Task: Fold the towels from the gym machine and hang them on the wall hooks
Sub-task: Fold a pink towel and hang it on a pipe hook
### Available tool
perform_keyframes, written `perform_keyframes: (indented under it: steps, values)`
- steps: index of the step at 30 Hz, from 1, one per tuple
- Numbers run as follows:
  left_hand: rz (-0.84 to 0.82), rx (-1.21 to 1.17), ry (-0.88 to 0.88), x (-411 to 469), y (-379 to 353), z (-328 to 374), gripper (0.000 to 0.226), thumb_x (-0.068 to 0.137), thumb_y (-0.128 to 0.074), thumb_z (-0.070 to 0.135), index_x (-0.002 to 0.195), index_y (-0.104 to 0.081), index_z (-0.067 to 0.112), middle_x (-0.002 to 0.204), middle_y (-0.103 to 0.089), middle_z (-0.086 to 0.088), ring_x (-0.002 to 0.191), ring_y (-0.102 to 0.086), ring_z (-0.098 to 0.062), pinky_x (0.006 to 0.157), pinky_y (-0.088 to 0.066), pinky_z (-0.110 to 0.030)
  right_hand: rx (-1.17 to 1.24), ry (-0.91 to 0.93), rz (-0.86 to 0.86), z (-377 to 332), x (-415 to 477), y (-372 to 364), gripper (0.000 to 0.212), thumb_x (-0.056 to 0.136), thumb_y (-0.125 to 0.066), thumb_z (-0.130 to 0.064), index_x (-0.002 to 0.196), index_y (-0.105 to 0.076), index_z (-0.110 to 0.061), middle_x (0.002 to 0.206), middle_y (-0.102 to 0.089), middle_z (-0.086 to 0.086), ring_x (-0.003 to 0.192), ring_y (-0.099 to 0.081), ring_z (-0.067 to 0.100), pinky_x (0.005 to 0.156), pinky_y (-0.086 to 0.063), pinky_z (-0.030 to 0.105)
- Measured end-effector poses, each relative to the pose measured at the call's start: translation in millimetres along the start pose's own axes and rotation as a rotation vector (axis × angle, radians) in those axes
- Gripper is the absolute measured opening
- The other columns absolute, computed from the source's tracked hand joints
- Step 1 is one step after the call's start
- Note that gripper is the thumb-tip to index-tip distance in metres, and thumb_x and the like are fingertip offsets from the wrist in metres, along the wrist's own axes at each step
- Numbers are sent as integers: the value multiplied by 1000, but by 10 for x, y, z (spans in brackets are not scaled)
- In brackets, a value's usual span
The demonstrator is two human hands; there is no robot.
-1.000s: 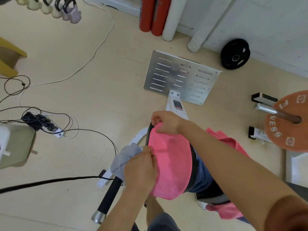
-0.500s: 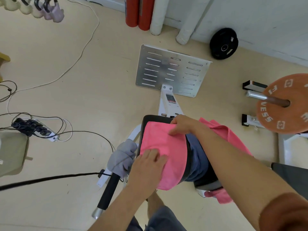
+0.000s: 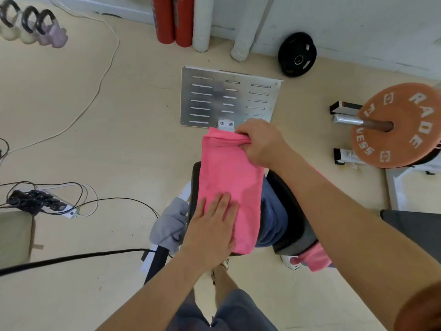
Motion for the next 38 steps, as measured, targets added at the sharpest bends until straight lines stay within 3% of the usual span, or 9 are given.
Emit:
perform_keyframes:
  steps: [5, 11, 18, 21, 24, 28, 33, 35, 38]
  values:
    - [33, 162, -145, -202, -226, 131, 87, 70, -71, 28, 146, -31, 13, 152, -30, -13, 139, -27, -34, 113, -17, -58, 182, -51, -3, -93, -238, 59, 21, 67, -54, -8, 68, -43, -26, 67, -46, -10, 76, -48, 21, 81, -47, 44]
    - [96, 256, -197, -185, -359, 115, 85, 74, -67, 28, 146, -27, 9, 151, -33, -17, 138, -34, -36, 114, -19, -55, 430, -44, -130, -224, -748, 94, 32, 70, -62, -3, 99, -68, -13, 78, -60, -11, 71, -53, 6, 63, -38, 10]
    - [-52, 186, -191, -22, -168, 231, 41, 71, -56, 27, 110, -63, 16, 117, -66, -13, 102, -65, -34, 84, -55, -46, 710, -205, -165, -239, -1166, -62, 14, 80, -70, -12, 92, -69, -17, 83, -68, -4, 73, -59, 5, 70, -44, 18]
    - [-188, 49, -52, 80, 146, 106, 26, 67, -68, 18, 93, -65, 15, 88, -66, -4, 76, -64, -25, 63, -51, -33, 724, -202, -135, -251, -1229, 17, 21, 78, -67, -5, 95, -66, -18, 86, -68, -1, 75, -61, 10, 72, -49, 22]
    - [-126, -268, -15, 101, 329, -168, 56, 69, -74, 35, 120, -54, 24, 102, -62, 6, 84, -61, -14, 74, -47, -24, 799, -228, -102, -290, -1287, 205, 35, 73, -64, 5, 102, -63, -14, 78, -65, 3, 59, -52, 8, 57, -42, 15]
    - [2, -500, -155, -83, 1103, 206, 23, 82, -60, 46, 100, -54, 33, 83, -64, 11, 71, -56, -3, 63, -43, -24, 1029, -284, -46, -354, -1390, 460, 58, 72, -64, 13, 117, -59, -22, 90, -68, 8, 74, -63, 13, 71, -53, 22]
    - [90, -603, -190, -261, 1738, 287, 21, 81, -58, 48, 101, -52, 43, 80, -58, 33, 75, -53, 15, 64, -36, -6, 1199, -199, 56, -497, -1568, 764, 64, 74, -71, 9, 123, -57, -30, 100, -64, 35, 83, -65, 28, 88, -55, 46]
    - [140, -576, -249, -298, 1921, 313, 30, 88, -57, 31, 114, -52, 44, 81, -51, 47, 76, -48, 25, 65, -32, 0, 1221, -165, 102, -553, -1638, 876, 67, 73, -74, 5, 124, -55, -33, 103, -69, 22, 88, -69, 23, 83, -57, 37]
    - [207, -533, -282, -322, 2167, 341, 35, 87, -52, 20, 115, -57, 39, 101, -55, 36, 92, -45, 20, 78, -32, -3, 1172, -135, 176, -645, -1751, 1083, 68, 70, -80, -3, 123, -52, -36, 102, -63, 4, 87, -66, 12, 77, -53, 24]
Point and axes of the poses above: each hand's wrist, its own x-axis towards the middle knuckle, its own y-axis out of the back of the hand, z = x × y, the point moved 2 cm from there along x, towards the middle knuckle
